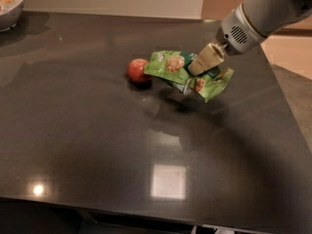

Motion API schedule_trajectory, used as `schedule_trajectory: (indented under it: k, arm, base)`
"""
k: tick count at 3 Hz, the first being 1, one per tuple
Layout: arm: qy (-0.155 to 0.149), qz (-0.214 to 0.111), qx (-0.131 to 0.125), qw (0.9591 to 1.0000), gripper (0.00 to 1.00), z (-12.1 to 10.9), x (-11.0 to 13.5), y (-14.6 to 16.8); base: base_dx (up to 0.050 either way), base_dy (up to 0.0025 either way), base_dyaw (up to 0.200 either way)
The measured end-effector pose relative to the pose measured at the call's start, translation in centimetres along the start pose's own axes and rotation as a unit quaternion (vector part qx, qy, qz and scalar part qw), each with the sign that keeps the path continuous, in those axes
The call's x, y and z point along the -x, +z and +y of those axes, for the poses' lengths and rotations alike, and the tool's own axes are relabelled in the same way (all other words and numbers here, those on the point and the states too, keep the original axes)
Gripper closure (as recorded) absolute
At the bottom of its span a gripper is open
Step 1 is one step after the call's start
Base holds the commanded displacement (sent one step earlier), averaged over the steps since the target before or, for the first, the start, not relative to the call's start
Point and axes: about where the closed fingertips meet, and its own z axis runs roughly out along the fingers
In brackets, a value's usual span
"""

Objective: Move green rice chip bag near rxbar chocolate

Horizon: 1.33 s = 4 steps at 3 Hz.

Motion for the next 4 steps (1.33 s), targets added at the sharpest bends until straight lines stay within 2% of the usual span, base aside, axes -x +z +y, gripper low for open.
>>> schedule_trajectory:
  k: [2, 3, 4]
  arm:
    - [0.043, -0.013, -0.046, 0.9979, 1.0, -3.3, -1.5, -1.3]
    - [0.059, -0.013, -0.09, 0.9941, 1.0, -5.1, -2.2, -2.5]
    - [0.073, -0.017, -0.133, 0.9882, 1.0, -6.7, -2.8, -3.5]
  base:
    - [0.0, 0.0, 0.0]
    - [0.0, 0.0, 0.0]
    - [0.0, 0.0, 0.0]
